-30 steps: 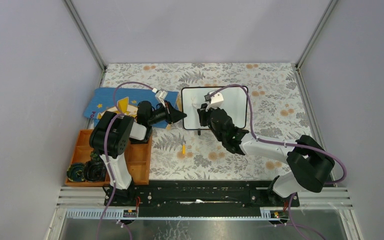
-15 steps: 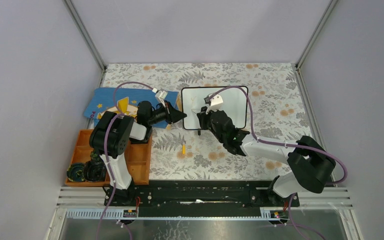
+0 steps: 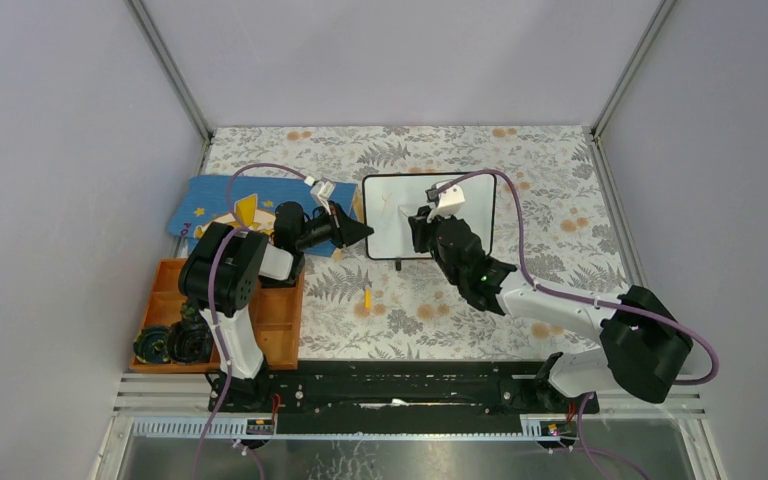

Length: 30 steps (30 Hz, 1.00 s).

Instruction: Write a sentence on the whiteboard

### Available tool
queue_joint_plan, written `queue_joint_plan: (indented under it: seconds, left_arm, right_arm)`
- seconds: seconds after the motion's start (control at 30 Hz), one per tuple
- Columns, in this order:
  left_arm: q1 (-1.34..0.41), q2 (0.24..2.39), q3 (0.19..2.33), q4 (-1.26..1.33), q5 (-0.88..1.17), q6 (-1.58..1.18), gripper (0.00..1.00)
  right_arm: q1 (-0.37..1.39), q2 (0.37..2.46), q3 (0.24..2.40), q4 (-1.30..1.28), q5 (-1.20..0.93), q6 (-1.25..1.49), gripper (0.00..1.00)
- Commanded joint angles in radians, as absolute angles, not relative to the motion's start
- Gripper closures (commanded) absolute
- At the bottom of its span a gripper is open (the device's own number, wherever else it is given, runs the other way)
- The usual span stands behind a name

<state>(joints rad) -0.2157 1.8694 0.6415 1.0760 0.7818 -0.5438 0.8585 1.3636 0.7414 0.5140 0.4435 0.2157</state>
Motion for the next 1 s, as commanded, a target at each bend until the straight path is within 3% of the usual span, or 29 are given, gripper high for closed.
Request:
queue_joint_plan:
  seconds: [0.0,0.97]
  left_arm:
    - [-0.227,1.861,0.63,1.048,0.767,-0.517,0.86]
    - [-0.229,1.859,0.634,1.042,0.767,-0.513,0.87]
  right_arm:
    - [0.851,1.377,0.795,0.568,0.463,0.201,1.0]
    - [0.851,1.455,0.822,0.562,0.446,0.208,1.0]
